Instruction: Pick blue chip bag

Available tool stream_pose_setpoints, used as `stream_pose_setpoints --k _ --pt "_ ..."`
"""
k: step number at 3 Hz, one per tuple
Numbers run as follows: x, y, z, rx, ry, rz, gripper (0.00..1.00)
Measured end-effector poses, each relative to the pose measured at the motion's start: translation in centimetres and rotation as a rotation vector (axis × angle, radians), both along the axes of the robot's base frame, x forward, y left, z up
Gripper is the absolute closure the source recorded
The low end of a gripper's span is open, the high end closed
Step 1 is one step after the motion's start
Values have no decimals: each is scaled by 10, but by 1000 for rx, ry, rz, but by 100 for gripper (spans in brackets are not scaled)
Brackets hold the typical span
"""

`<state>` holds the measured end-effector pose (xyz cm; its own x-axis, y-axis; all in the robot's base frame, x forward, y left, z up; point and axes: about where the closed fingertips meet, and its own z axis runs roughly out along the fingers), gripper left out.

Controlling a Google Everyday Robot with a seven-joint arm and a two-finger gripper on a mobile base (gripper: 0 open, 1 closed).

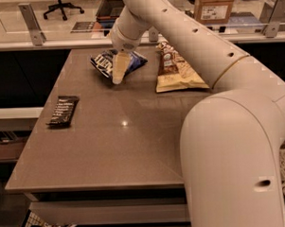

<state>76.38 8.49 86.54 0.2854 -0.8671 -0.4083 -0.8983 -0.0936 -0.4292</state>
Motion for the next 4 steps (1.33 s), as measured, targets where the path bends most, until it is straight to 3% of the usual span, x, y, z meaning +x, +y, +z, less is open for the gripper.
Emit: stream_pose_setpoints --k 1,2,4 --pt "2 -1 -20 -13 33 0 0" --pt "2 1 -23 -14 37 3 18" --pt "1 3 -25 -16 42 7 64"
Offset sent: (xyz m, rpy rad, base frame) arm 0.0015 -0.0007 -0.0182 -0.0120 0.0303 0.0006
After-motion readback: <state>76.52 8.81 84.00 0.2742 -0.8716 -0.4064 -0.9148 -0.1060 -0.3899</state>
